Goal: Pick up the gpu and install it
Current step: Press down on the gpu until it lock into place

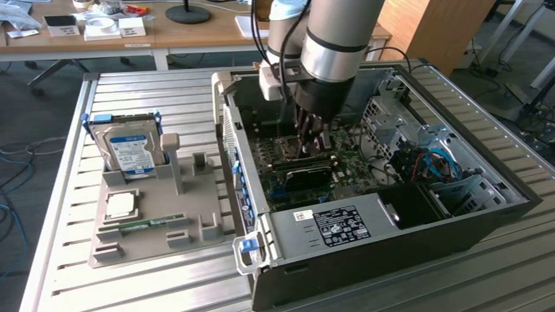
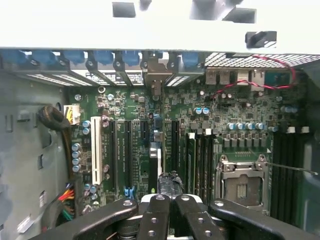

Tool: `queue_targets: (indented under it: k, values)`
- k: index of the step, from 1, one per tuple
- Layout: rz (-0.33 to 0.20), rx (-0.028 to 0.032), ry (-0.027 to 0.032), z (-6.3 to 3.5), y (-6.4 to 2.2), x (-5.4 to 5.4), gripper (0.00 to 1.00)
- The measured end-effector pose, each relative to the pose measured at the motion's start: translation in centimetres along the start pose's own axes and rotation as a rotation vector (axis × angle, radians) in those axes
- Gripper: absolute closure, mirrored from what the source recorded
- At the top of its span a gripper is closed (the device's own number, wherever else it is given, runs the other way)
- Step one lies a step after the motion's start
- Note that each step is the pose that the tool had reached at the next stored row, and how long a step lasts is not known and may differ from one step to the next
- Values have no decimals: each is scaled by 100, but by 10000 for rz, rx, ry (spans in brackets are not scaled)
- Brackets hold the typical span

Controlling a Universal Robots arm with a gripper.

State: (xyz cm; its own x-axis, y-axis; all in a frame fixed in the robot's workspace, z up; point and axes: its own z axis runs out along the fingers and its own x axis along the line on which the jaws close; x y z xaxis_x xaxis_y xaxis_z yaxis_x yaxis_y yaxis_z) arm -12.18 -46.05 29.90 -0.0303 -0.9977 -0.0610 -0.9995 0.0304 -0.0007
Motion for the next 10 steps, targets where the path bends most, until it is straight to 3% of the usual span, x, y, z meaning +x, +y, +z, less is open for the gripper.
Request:
queue_targets:
  k: [3,10]
  values:
    - [0,0,0,-50,0,-3,89]
    - [0,0,0,-50,0,-3,89]
